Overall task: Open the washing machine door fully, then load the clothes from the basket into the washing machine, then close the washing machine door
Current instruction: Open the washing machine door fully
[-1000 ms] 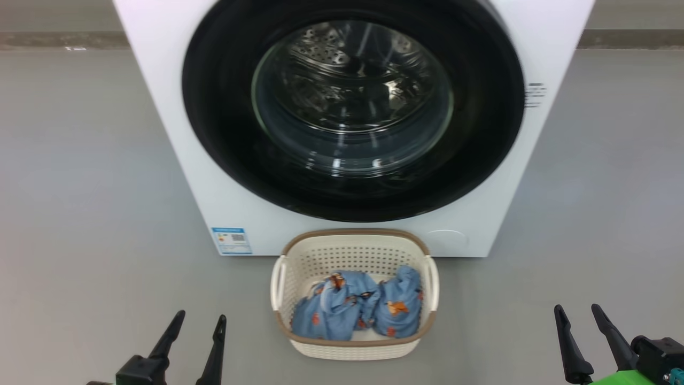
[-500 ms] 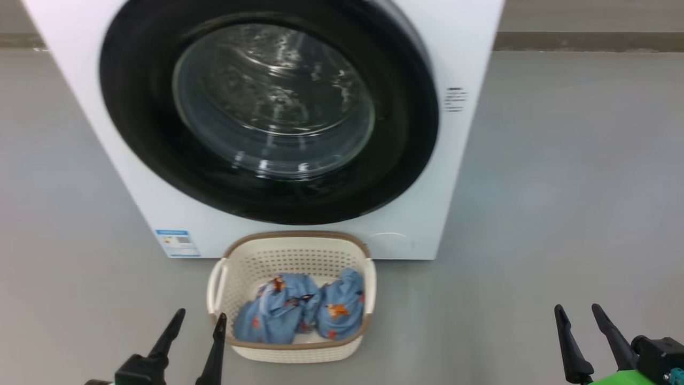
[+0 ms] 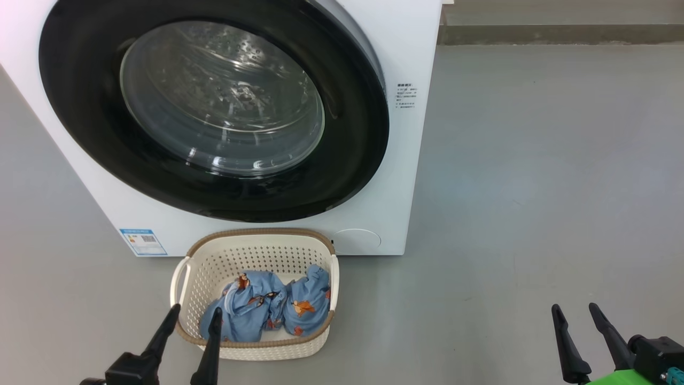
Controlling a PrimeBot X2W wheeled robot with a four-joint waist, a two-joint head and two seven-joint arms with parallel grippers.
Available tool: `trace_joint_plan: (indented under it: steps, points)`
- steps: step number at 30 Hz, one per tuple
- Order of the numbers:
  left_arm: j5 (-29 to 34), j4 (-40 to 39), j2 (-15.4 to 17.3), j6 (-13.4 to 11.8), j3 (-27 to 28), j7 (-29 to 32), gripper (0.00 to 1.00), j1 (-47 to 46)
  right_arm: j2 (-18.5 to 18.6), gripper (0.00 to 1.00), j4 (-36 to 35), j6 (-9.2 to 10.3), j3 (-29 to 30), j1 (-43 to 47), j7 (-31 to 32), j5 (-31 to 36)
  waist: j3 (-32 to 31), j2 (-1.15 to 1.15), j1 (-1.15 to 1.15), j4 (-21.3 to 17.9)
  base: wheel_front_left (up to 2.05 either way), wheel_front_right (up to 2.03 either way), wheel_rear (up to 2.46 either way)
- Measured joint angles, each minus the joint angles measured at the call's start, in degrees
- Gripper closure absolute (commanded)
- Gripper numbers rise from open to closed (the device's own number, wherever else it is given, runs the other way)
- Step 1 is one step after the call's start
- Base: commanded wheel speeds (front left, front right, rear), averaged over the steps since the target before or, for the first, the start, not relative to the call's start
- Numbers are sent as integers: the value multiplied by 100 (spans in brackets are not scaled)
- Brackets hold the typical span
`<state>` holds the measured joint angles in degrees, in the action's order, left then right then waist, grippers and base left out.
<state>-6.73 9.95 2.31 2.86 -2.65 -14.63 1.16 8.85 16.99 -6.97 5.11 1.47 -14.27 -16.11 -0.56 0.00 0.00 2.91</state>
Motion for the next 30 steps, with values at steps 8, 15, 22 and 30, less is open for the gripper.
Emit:
trace_joint_plan:
  steps: [8, 15, 22, 30]
  points:
    - [-11, 1, 2, -5, -15, 0, 0, 1, -9, 0, -12, 0, -99, -16, -1, -21, 17, 0, 0, -4, 0, 0, 0]
    - [-75, 2, 3, -19, -102, 0, 0, 0, -27, 100, -136, 0, -320, -391, -3, -397, 48, 0, 0, 11, 0, 0, 0]
    - [-144, 4, 4, -59, -259, 0, 0, -7, -73, 100, -294, 0, -394, -1155, -4, -1292, 116, 0, 0, 96, 0, 0, 0]
    - [-225, 18, 5, -97, -525, 0, 0, -236, 85, 100, -219, 0, -492, -2151, -5, -2156, 332, 0, 0, 291, 0, 0, 0]
